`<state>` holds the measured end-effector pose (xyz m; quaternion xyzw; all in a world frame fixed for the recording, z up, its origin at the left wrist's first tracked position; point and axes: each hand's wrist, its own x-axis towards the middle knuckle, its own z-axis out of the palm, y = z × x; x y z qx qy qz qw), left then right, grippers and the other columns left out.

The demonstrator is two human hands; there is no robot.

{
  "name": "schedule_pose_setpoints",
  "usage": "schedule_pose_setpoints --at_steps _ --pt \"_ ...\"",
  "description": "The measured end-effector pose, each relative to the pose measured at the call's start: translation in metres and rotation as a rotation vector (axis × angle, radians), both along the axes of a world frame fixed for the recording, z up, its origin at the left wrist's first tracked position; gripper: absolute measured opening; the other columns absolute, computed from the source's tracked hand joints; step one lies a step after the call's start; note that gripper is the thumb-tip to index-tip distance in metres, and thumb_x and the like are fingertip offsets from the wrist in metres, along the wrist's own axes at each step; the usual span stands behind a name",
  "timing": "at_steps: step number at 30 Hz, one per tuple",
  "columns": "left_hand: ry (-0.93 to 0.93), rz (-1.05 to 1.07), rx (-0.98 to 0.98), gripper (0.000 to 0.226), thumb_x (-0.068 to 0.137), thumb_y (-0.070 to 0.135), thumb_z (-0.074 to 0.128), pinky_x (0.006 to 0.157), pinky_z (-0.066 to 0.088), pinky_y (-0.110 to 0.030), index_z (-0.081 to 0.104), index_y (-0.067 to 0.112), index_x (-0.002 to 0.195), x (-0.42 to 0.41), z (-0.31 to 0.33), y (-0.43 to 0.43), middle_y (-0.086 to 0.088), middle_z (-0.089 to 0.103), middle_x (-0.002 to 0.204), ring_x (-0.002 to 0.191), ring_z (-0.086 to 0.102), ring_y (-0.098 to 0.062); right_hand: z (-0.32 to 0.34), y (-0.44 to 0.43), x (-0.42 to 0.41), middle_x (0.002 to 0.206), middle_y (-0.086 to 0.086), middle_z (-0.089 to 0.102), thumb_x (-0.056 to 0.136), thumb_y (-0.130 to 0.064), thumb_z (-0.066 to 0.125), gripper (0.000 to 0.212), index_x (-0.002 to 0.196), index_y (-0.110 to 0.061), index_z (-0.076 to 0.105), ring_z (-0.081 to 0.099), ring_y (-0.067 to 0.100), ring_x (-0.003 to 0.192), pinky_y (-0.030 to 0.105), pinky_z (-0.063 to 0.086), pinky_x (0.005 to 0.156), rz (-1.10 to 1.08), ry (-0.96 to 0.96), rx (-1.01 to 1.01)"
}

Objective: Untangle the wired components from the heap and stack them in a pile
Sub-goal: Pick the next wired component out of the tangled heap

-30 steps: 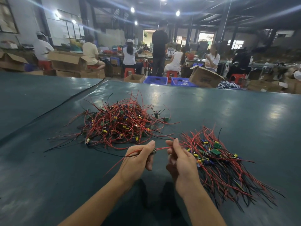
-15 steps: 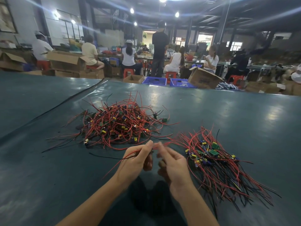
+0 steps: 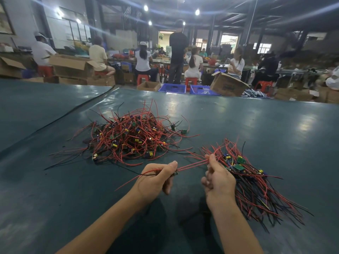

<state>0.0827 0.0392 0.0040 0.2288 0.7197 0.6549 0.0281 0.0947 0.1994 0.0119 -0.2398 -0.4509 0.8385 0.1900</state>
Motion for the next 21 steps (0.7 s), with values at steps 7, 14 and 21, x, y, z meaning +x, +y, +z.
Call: schedule_pose_setpoints --at_steps 7,14,21 --pt "-0.111 0.049 0.136 0.057 0.088 0.053 0.053 0.057 0.046 -0.022 0.045 0.021 0.040 0.003 0.002 -0.002 -0.006 0.050 0.044 0.045 0.049 -0.019 0.001 -0.020 0.008 0.054 -0.009 0.047 0.074 -0.051 0.068 0.039 0.083 -0.014 0.063 0.032 0.004 0.041 0.016 0.030 0.037 0.192 0.158 0.175" --pt "-0.302 0.054 0.139 0.068 0.076 0.071 0.042 0.069 0.051 -0.029 0.067 0.008 0.073 0.004 0.000 -0.002 -0.015 0.065 0.066 0.061 0.064 -0.025 -0.003 -0.056 0.022 0.061 0.022 0.060 0.090 -0.050 0.050 0.060 0.068 0.004 0.062 0.058 0.026 0.057 0.040 0.051 0.056 0.477 0.258 0.604" --pt "-0.352 0.189 0.110 0.066 0.069 0.076 0.046 0.078 0.054 -0.037 0.070 0.016 0.082 0.001 -0.005 -0.002 -0.007 0.072 0.076 0.073 0.070 -0.020 -0.003 -0.041 0.016 0.047 0.007 0.039 0.101 -0.037 0.043 0.061 0.044 -0.017 0.044 0.037 0.019 0.046 0.029 0.036 0.053 0.315 0.181 0.638"
